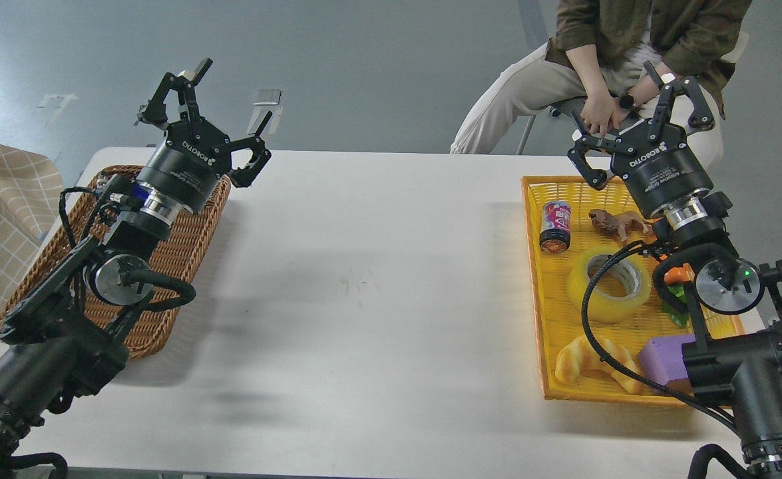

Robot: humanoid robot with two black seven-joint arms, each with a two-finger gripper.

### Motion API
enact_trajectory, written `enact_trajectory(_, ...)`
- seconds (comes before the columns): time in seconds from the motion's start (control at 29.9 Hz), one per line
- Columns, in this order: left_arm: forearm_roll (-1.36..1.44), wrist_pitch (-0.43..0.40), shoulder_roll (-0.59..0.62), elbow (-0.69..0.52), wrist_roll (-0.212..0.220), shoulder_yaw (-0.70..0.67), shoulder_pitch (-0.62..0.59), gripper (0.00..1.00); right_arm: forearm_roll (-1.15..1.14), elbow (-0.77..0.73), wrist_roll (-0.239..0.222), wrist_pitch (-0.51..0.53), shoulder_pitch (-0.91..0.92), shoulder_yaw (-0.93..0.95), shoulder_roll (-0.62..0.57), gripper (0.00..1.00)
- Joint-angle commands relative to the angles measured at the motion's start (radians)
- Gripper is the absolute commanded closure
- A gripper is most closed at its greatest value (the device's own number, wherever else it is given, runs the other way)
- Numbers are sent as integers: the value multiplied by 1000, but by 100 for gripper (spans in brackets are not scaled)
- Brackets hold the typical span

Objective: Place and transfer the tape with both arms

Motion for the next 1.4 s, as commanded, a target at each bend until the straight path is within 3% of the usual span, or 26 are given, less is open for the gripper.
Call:
enact_trajectory(0.0,0,0,0,0,0,0,0,2,0,0,0,0,0,0,0,0)
enact_trajectory(1.37,0,0,-3,0,1,-10,-2,2,2,0,0,0,-1,2,0,0)
